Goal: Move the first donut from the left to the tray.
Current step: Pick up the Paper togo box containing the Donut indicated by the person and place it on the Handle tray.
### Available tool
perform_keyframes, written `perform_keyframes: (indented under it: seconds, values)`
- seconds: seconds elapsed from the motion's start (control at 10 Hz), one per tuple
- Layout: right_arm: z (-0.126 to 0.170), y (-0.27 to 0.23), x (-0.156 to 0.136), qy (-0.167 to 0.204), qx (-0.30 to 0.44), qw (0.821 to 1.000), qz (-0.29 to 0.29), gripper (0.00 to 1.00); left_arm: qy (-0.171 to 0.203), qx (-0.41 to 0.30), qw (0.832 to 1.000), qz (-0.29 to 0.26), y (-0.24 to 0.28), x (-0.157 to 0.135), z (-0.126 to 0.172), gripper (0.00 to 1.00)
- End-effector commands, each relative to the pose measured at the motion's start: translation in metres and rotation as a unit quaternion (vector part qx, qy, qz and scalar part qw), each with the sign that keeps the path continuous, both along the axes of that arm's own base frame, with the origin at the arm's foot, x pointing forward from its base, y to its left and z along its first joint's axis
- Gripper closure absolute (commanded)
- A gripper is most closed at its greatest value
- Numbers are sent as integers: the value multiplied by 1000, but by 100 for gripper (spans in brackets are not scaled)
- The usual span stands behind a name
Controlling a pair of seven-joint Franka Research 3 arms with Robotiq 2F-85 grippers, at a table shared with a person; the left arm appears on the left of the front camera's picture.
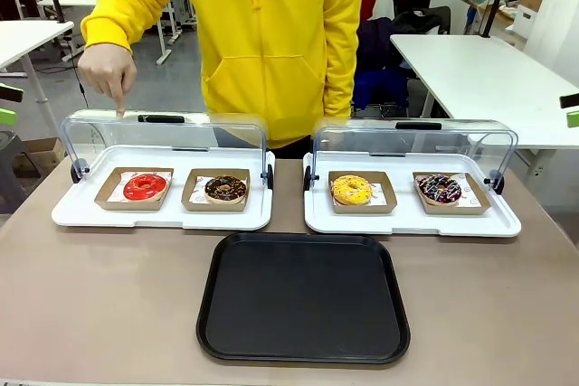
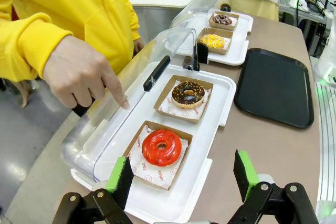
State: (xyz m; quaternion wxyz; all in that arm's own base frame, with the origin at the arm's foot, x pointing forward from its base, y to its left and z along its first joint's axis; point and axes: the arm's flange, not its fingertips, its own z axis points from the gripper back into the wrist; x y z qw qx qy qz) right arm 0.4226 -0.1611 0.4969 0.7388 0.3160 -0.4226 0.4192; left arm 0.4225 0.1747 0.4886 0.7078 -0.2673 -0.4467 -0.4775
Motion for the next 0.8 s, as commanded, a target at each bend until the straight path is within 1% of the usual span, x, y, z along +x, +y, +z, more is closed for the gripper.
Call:
perform_keyframes:
  seconds: [0.0,0.1,0.2,0.3,0.4,0.6,0.7]
  values:
    - [1,1,1,-5,5,1000,2,0,-6,48,998,-29,-13,-1,11,0]
    - [1,1,1,-5,5,1000,2,0,-3,113,992,-62,-33,-5,20,0]
    - [1,1,1,-5,5,1000,2,0,-3,165,983,-85,-53,-7,22,0]
    - [1,1,1,-5,5,1000,2,0,-6,233,966,-111,-79,-10,10,0]
    - [1,1,1,-5,5,1000,2,0,-5,265,956,-126,-93,-10,-3,0]
    - [1,1,1,-5,5,1000,2,0,-25,338,933,-124,-125,-16,-45,0]
    - [1,1,1,-5,5,1000,2,0,-41,363,924,-115,-139,-17,-65,0]
